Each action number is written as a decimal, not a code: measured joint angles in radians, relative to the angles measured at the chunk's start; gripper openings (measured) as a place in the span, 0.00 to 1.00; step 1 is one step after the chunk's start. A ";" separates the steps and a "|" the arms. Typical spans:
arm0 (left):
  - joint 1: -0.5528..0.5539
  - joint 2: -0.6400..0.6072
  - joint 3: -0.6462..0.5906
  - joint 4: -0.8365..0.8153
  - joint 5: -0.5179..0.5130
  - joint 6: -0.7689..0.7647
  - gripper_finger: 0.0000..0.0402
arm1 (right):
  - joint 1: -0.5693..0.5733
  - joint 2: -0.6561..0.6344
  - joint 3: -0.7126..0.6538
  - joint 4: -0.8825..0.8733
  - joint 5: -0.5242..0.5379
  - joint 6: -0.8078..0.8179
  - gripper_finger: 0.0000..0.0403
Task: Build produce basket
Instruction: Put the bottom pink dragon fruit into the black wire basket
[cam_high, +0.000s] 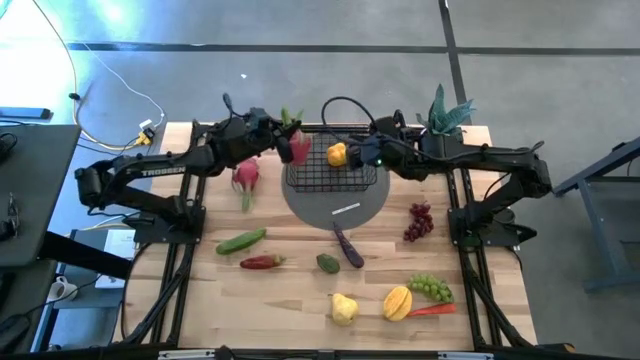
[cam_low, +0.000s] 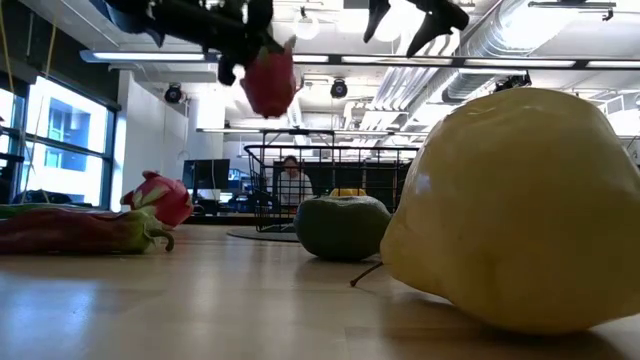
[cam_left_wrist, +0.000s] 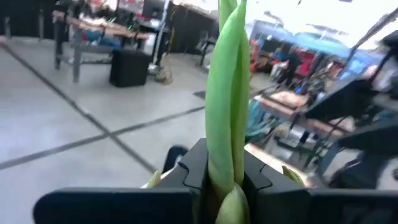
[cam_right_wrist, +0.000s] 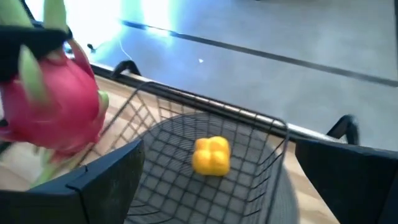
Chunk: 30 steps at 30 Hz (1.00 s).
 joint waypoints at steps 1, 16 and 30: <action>0.009 0.016 0.000 -0.002 0.000 0.000 0.06 | -0.011 0.000 0.000 0.000 -0.003 -0.014 0.99; 0.047 0.242 0.000 0.168 -0.012 -0.046 0.07 | -0.128 0.000 0.000 -0.001 -0.029 -0.142 0.99; 0.047 0.386 0.000 0.251 -0.049 -0.075 0.08 | -0.175 0.000 0.000 -0.013 -0.073 -0.173 0.99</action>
